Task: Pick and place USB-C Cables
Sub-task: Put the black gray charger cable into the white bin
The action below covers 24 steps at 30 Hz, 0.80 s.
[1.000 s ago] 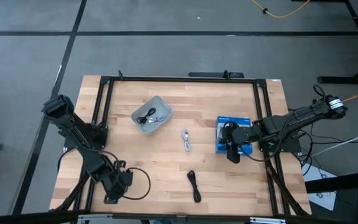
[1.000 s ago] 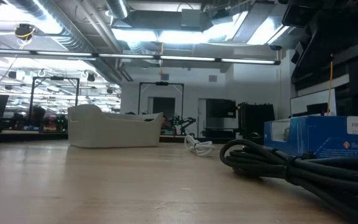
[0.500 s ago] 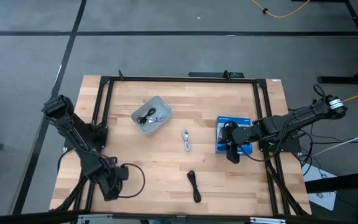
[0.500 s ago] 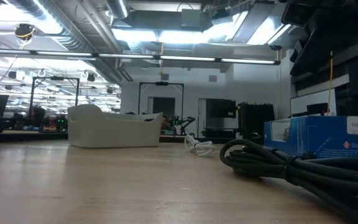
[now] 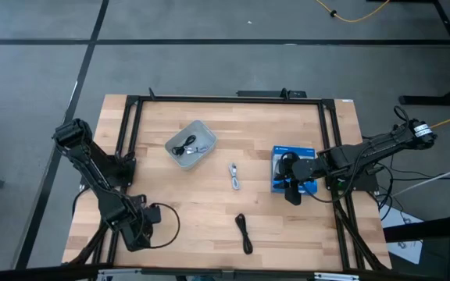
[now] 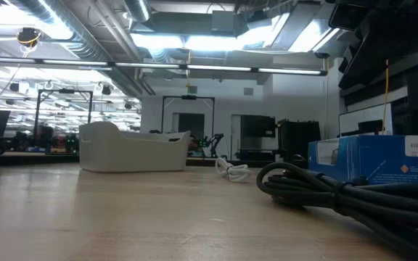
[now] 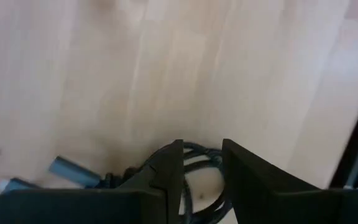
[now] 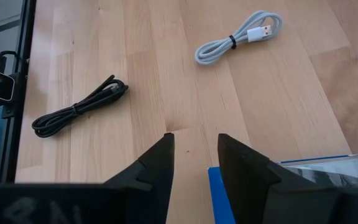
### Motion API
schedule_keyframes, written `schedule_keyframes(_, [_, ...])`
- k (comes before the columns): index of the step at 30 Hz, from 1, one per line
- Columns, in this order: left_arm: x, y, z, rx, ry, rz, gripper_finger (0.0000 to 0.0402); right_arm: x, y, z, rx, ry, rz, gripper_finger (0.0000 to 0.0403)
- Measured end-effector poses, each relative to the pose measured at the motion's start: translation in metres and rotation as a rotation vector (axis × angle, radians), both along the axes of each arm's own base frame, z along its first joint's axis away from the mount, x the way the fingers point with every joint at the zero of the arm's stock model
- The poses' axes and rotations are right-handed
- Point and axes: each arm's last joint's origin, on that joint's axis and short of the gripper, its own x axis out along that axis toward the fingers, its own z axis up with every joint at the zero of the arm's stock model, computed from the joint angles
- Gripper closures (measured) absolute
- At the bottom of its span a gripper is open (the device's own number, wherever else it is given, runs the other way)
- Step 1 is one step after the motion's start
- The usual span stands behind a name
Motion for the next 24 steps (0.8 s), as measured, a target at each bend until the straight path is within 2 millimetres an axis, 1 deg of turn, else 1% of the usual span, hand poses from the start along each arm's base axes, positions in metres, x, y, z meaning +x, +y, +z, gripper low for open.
schedule_keyframes(5, [-0.006,0.002,-0.002,-0.031,0.147,0.041,0.0299,0.000,0.000,0.000,0.000,0.000,0.000,0.0276])
schedule_keyframes(12, [-0.012,-0.002,-0.002,-0.044,0.174,0.052,0.0299,0.000,0.000,0.000,0.000,0.000,0.000,0.0276])
schedule_keyframes(19, [-0.015,0.003,-0.004,0.003,0.206,0.083,0.0299,0.000,0.000,0.000,0.000,0.000,0.000,0.0276])
schedule_keyframes(24, [-0.012,-0.002,-0.011,0.001,0.225,0.074,0.0299,0.000,0.000,0.000,0.000,0.000,0.000,0.0276])
